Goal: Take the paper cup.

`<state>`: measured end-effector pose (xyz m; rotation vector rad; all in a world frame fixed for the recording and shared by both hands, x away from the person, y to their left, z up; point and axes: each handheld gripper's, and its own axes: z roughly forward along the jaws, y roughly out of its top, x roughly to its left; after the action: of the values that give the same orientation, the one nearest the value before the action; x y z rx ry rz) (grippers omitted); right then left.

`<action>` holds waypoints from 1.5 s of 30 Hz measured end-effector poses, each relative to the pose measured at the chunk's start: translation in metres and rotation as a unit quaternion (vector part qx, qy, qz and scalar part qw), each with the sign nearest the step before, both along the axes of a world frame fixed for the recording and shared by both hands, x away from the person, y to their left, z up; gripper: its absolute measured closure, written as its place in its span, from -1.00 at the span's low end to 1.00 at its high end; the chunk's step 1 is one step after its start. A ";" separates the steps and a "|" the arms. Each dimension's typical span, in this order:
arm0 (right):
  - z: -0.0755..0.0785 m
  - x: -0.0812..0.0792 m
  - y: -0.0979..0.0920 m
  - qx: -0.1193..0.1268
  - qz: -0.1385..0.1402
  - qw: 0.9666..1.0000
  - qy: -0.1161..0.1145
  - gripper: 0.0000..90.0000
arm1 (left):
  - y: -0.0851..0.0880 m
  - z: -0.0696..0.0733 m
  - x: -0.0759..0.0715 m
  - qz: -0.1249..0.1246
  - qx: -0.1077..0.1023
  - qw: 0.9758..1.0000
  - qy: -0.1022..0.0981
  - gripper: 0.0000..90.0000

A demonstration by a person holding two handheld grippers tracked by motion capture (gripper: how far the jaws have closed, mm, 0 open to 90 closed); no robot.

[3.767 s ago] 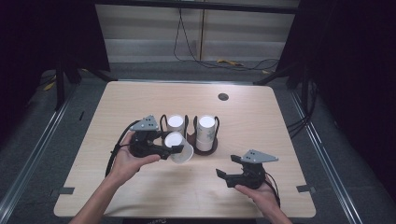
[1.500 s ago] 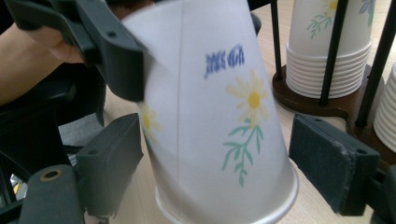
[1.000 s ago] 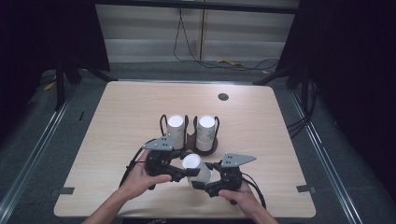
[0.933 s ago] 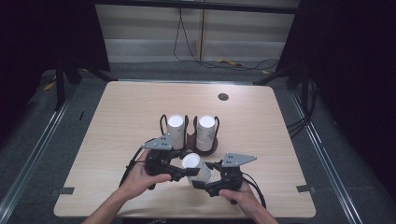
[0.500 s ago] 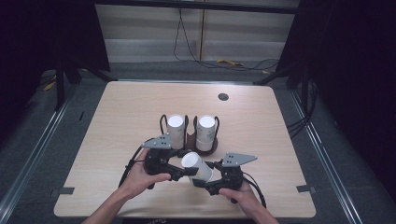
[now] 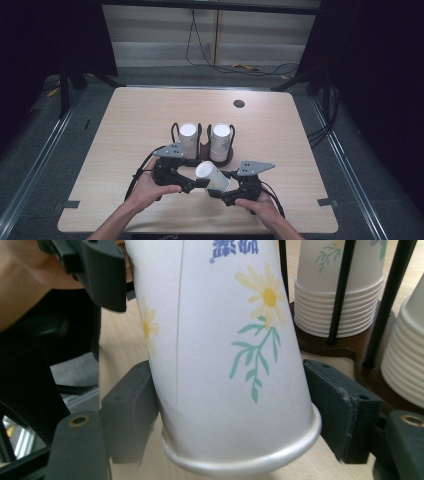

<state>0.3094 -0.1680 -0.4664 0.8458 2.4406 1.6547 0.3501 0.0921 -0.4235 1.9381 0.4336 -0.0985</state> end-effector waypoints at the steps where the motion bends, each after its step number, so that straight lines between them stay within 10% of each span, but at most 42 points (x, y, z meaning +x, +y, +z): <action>1: 0.003 0.000 0.000 -0.009 0.002 1.000 -0.004 -0.42 | 0.002 0.001 0.000 0.003 -0.002 1.000 -0.007 -0.51; 45: 0.017 0.009 0.002 -0.143 0.032 0.989 -0.005 -0.40 | 0.010 -0.007 -0.001 -0.021 0.066 0.998 -0.010 -0.59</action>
<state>0.3180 -0.1658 -0.4491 0.7233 2.6360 1.2756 0.3489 0.1026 -0.4310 2.0766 0.3955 -0.0793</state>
